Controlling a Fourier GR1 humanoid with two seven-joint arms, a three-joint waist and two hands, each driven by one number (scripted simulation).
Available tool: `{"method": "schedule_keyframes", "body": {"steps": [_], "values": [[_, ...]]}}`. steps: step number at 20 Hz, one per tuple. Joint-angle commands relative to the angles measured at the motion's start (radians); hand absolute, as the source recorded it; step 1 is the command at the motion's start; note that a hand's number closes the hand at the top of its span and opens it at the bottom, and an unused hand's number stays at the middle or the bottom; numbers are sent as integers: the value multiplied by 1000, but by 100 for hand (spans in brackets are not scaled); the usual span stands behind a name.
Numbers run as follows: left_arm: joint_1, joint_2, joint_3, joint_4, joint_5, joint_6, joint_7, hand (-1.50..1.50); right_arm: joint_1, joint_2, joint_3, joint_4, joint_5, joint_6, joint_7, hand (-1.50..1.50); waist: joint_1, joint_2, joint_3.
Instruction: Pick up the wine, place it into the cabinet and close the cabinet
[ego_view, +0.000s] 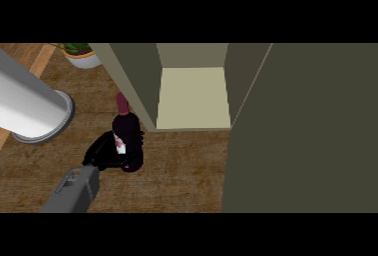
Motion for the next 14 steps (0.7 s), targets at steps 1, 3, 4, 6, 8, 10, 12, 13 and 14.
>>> {"method": "schedule_keyframes", "body": {"steps": [1, 3, 4, 6, 8, 10, 12, 13, 14], "values": [[-20, 28, -12, -13, -25, 22, -12, 150, 48, -42, -71, -267, -101, 2, 125, -150, -1, 0, 1], [-5, -28, -48, -16, -63, 68, -68, 150, 23, -4, -2, -209, -15, -27, 114, -150, 3, 1, 0], [-28, 15, -21, -8, -40, 39, -61, 150, 72, -36, -36, -265, -66, -1, 101, -150, -7, 0, 0], [8, 1, -40, -52, -45, 25, -79, 150, 34, -23, -32, -236, -61, -5, 119, -150, 6, -1, 1], [-14, -28, -52, -65, -56, 53, -101, 150, 44, -21, -47, -200, -62, 10, 75, -150, 5, 0, 1], [58, -50, -36, -141, -35, 104, -132, 150, 58, -32, -67, -212, -88, 16, 81, -150, 15, -6, 2], [107, -53, 38, -158, 13, 177, -227, 150, 40, -14, -26, -173, -46, 0, 68, -150, 21, -11, 1], [118, -55, 78, -172, 49, 198, -244, 150, 33, -11, -61, -130, -69, 8, 30, -150, 29, -10, 3], [184, -66, 107, -195, 73, 221, -291, 150, 43, -3, -29, -134, -29, -7, 38, -150, 45, -21, 2]]}}
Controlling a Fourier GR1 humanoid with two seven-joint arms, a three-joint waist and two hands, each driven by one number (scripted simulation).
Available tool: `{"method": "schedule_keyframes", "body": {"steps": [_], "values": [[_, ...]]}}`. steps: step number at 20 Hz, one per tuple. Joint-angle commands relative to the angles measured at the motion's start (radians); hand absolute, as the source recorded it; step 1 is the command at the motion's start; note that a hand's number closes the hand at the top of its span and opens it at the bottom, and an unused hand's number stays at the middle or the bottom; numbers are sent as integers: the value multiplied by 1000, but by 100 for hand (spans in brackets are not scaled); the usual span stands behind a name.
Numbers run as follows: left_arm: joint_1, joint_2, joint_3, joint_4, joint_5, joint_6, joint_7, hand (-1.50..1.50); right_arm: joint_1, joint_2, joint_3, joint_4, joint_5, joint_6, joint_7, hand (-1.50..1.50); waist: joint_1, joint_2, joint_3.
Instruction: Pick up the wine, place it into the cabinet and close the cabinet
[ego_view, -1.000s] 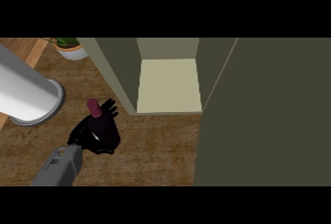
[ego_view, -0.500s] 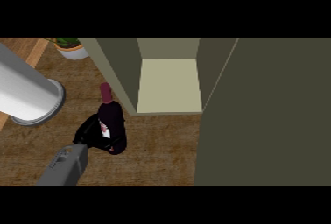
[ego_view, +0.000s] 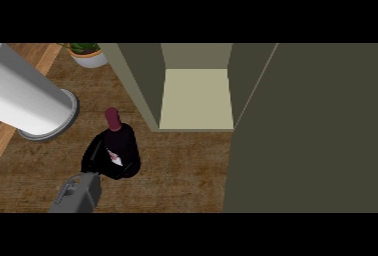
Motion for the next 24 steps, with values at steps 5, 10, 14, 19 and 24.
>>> {"method": "schedule_keyframes", "body": {"steps": [5, 10, 14, 19, 24], "values": [[218, -103, 71, -248, 113, 83, -205, 150, 76, -13, 20, -192, -28, 0, 49, -150, 6, -4, 1], [334, -105, -52, -517, 168, 110, -67, 150, 85, -28, -3, -233, -61, 13, 69, -150, 6, -3, 2], [350, -105, -233, -696, 262, 275, 59, 150, 81, -16, -4, -177, -58, 14, 28, -150, -1, 2, 1], [372, -106, -326, -931, 235, 413, 228, 150, -6, -7, -25, -177, -58, -5, 97, -150, 5, 6, 0], [270, -106, -501, -927, 236, 652, 251, 150, 28, -12, -47, -227, -94, -1, 121, -150, -16, 9, -1]]}}
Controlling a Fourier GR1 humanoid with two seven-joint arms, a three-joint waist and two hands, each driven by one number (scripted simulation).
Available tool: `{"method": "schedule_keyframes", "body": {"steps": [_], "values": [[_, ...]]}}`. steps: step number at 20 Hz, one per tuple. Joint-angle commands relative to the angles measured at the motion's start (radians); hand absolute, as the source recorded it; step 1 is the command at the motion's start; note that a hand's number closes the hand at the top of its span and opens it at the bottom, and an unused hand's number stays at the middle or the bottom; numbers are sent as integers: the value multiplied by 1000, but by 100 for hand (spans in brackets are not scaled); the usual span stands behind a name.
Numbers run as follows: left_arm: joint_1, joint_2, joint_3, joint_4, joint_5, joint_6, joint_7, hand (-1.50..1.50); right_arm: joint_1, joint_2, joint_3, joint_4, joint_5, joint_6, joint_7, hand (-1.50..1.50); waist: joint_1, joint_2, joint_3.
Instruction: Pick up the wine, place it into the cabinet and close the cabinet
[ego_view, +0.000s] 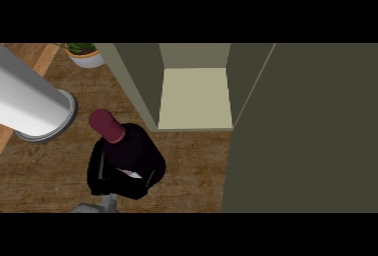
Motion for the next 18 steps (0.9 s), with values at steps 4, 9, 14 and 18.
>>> {"method": "schedule_keyframes", "body": {"steps": [4, 9, 14, 18], "values": [[-119, -1, -135, -70, 29, 261, 133, 150, 69, -30, -14, -239, -85, 20, 104, -150, -14, 2, 0], [-333, -1, -145, 28, 62, 424, 224, 150, 66, -19, -68, -163, -114, 46, 32, -150, -16, 6, 0], [-394, -1, -131, 151, 69, 428, 177, 150, 60, -17, -64, -220, -132, 42, 107, -150, -16, 7, -1], [-415, -1, -142, 264, 82, 424, 128, 150, 54, -15, -110, -181, -142, 67, 73, -150, -12, 8, -1]]}}
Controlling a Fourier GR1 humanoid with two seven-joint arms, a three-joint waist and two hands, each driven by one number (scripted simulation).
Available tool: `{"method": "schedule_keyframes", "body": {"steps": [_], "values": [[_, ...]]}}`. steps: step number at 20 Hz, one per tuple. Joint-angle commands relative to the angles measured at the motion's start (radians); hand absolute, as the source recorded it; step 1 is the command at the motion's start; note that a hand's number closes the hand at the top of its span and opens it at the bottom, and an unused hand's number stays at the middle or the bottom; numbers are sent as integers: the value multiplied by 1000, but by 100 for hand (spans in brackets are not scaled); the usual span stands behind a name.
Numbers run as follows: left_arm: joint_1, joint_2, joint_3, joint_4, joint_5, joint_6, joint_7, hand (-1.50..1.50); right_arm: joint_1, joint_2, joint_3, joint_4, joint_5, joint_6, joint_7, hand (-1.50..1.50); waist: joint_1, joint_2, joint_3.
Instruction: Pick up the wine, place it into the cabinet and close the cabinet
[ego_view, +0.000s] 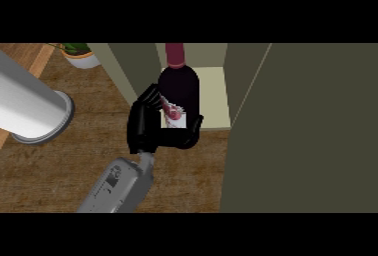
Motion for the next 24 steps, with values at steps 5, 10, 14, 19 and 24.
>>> {"method": "schedule_keyframes", "body": {"steps": [5, 10, 14, 19, 24], "values": [[-41, 0, -75, 191, 81, 59, -130, 150, 35, 14, 31, -223, -83, -12, 121, -150, -9, 0, -1], [-115, 0, -37, 345, 158, 40, -216, 150, 100, 14, 23, -215, -74, 8, 79, -150, -12, 2, -1], [-117, 0, -99, 385, 249, 36, -272, 150, 65, 24, 39, -237, -74, -1, 113, -150, -17, 2, -2], [-169, 0, -59, 504, 364, -3, -359, 150, 86, 6, -15, -196, -106, 48, 61, -150, -18, 4, -1], [-222, 0, -67, 582, 420, -18, -380, 150, 77, 10, -37, -240, -142, 40, 110, -150, -23, 3, -1]]}}
